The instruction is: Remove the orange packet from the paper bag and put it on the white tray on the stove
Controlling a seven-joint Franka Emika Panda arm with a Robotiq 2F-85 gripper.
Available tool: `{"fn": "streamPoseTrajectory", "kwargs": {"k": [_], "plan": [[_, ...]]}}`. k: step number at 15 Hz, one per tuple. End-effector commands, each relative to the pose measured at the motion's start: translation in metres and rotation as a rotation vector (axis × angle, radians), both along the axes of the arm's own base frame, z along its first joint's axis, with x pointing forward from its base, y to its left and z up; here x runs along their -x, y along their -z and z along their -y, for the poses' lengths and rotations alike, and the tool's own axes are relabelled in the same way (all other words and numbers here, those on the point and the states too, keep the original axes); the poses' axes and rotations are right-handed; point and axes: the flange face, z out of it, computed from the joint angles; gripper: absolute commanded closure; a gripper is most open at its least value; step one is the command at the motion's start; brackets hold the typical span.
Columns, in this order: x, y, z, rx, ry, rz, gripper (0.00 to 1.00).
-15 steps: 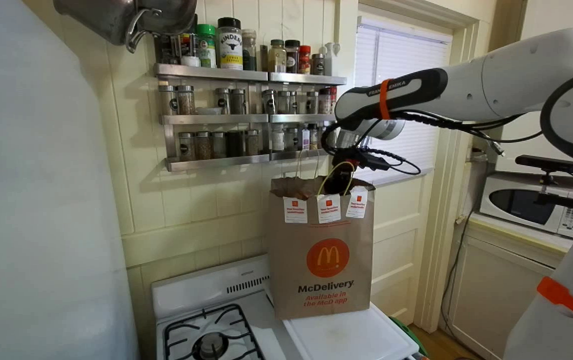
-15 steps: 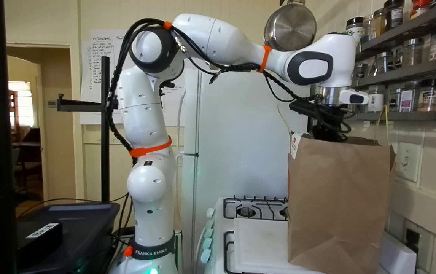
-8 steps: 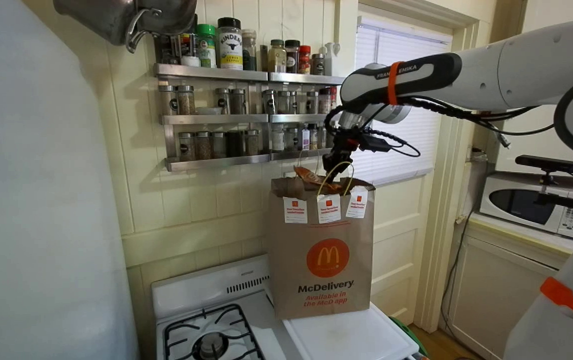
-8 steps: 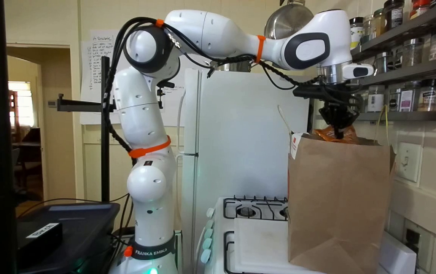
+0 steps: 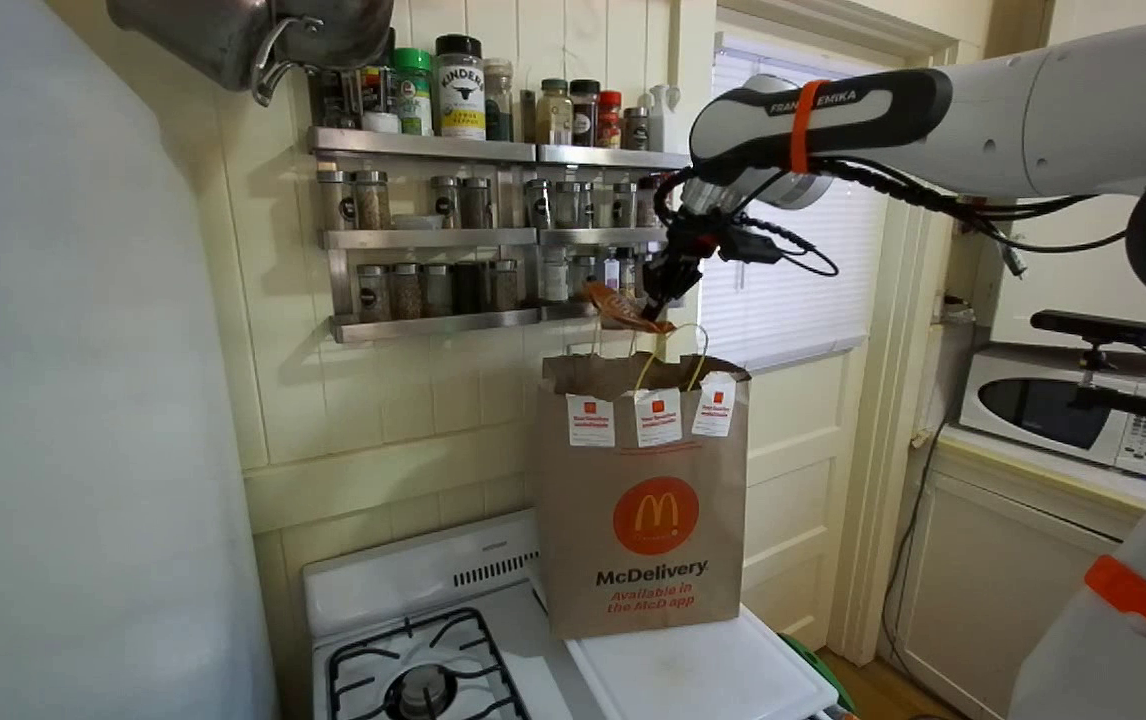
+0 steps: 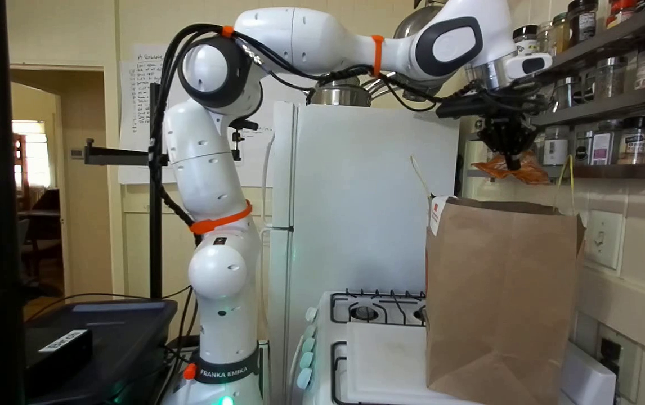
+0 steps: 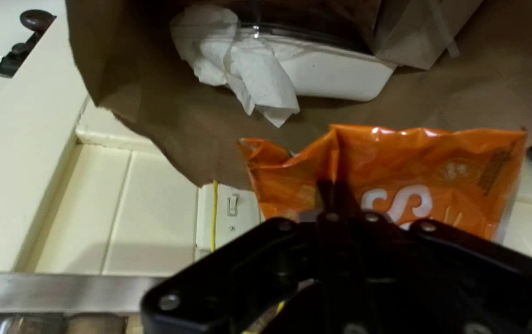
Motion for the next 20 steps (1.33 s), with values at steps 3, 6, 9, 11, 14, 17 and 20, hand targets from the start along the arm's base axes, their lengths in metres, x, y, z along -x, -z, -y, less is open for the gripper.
{"fn": "streamPoseTrajectory", "kwargs": {"k": [3,6,9,11,14,17,20], "plan": [[0.024,-0.055,-0.010,-0.006,-0.073,0.038,1.00],[0.038,-0.073,-0.019,-0.027,-0.129,0.055,1.00],[0.043,-0.078,-0.037,-0.066,-0.220,0.082,1.00],[0.043,-0.077,-0.055,-0.098,-0.282,0.082,1.00],[0.040,-0.068,-0.080,-0.127,-0.353,0.043,1.00],[0.035,-0.052,-0.105,-0.150,-0.428,-0.024,1.00],[0.031,-0.032,-0.129,-0.150,-0.489,-0.095,1.00]]}}
